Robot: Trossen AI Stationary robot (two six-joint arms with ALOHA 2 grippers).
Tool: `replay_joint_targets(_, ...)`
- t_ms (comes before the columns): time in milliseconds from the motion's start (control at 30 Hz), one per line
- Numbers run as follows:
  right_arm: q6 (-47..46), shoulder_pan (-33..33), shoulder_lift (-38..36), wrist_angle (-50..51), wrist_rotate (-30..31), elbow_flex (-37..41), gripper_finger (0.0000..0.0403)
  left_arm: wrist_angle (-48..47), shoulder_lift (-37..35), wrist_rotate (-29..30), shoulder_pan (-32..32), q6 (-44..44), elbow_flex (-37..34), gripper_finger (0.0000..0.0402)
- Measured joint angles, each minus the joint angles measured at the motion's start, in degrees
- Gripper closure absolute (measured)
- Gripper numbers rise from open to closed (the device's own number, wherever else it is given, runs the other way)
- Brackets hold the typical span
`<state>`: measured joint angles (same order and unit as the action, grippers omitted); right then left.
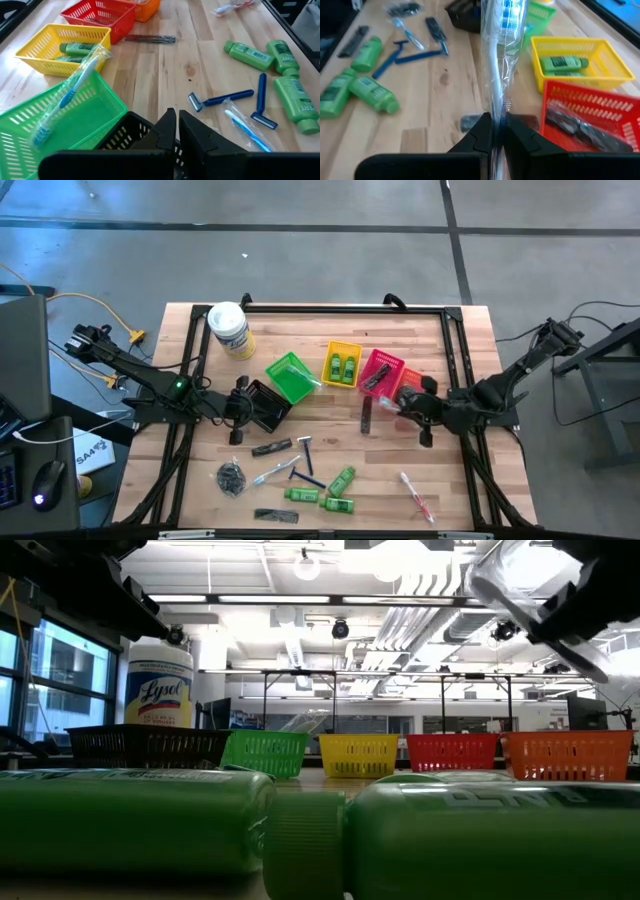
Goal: Pick & Place Travel size toiletries
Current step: Put the blue toothbrush into the green bin
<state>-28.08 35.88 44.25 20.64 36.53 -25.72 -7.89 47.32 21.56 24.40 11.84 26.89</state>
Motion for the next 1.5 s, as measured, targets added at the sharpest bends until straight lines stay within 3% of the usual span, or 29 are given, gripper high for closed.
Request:
replay_joint_targets(467,-1.86,1.71,0.00,1.08,0.75,2.02,0.0383,-0.15,-0.01,0.00,0.00,0.00,0.00,0.0384)
replay_joint_targets(867,0.92,2.01,-0.75,-7.59,1.93,8.35,0.0382,-1.30,0.01,0.00,0.01,0.00,0.00,0.0384)
replay_joint_targets(1500,4.10,2.01,-0.74,-9.72,1.99,8.44,0.0382,0.37,0.03,0.04,0.00,-3.02,0.00,0.0384)
